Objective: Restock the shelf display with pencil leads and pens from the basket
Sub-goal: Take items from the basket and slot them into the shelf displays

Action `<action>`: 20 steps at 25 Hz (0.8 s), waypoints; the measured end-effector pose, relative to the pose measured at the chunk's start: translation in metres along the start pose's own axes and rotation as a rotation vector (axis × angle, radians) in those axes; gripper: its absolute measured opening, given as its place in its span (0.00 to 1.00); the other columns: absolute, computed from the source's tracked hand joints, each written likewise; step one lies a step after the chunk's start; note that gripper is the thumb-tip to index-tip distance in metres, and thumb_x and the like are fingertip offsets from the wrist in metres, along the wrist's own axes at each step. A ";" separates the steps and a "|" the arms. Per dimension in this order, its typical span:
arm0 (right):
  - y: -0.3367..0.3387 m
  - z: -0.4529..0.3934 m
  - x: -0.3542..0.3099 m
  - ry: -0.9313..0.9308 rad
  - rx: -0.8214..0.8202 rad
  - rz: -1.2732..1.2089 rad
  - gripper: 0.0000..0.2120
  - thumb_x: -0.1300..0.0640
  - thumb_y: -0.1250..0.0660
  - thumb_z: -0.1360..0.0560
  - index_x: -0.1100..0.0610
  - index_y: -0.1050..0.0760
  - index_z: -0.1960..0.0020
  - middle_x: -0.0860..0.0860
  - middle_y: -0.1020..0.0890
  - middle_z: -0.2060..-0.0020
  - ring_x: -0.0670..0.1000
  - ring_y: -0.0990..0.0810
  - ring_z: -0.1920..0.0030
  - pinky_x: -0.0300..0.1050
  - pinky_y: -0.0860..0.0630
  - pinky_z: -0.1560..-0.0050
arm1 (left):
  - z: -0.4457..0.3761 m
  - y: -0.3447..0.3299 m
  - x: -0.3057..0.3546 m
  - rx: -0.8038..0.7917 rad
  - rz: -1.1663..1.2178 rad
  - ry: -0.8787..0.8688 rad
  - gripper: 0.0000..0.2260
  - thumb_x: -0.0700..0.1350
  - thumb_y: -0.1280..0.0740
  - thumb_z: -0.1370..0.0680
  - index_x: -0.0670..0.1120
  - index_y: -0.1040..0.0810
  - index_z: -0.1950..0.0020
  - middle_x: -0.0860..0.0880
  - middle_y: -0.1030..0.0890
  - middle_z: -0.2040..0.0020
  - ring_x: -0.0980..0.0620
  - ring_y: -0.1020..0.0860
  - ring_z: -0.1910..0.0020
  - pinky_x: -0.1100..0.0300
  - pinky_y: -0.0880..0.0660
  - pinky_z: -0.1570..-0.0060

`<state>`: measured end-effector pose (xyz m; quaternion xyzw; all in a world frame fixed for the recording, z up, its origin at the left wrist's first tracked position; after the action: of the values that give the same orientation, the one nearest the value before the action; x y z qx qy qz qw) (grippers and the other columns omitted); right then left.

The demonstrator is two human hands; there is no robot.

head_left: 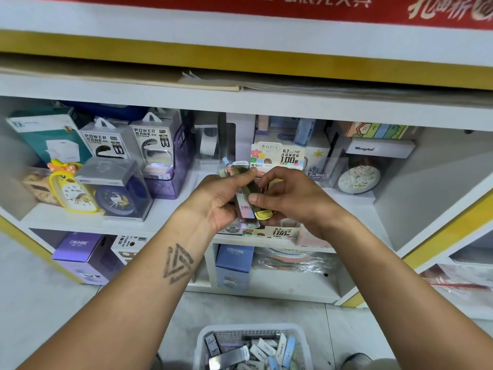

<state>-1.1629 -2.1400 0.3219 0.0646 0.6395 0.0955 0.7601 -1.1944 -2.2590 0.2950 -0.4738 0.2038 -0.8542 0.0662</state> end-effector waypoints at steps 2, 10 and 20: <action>0.013 0.001 -0.003 0.014 0.066 -0.011 0.12 0.61 0.23 0.28 0.61 0.22 0.48 0.55 0.14 0.63 0.48 0.16 0.66 0.43 0.22 0.67 | -0.001 -0.002 0.000 -0.013 0.013 -0.007 0.09 0.39 0.28 0.24 0.37 0.20 0.46 0.38 0.15 0.53 0.41 0.15 0.57 0.44 0.17 0.62; 0.089 0.010 -0.028 0.192 0.453 0.097 0.08 0.69 0.30 0.26 0.57 0.19 0.53 0.53 0.19 0.57 0.48 0.19 0.69 0.38 0.24 0.71 | -0.009 0.008 0.006 0.045 -0.006 -0.037 0.03 0.33 0.35 0.21 0.37 0.22 0.49 0.39 0.18 0.65 0.46 0.19 0.69 0.54 0.19 0.69; 0.077 -0.003 -0.018 0.228 0.438 0.492 0.04 0.61 0.25 0.27 0.55 0.17 0.53 0.51 0.14 0.58 0.51 0.15 0.56 0.45 0.20 0.50 | -0.008 0.002 0.002 0.018 0.010 -0.005 0.03 0.33 0.35 0.22 0.37 0.22 0.50 0.40 0.18 0.65 0.46 0.20 0.67 0.55 0.19 0.68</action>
<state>-1.1738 -2.0696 0.3559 0.3675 0.6910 0.1428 0.6059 -1.2025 -2.2597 0.2922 -0.4745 0.1981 -0.8543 0.0752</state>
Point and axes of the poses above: each hand's wrist, its own z-axis away from the middle knuckle, its own y-axis out of the back of the hand, x = y × z, the point moved 9 cm from there along -z, towards the middle knuckle
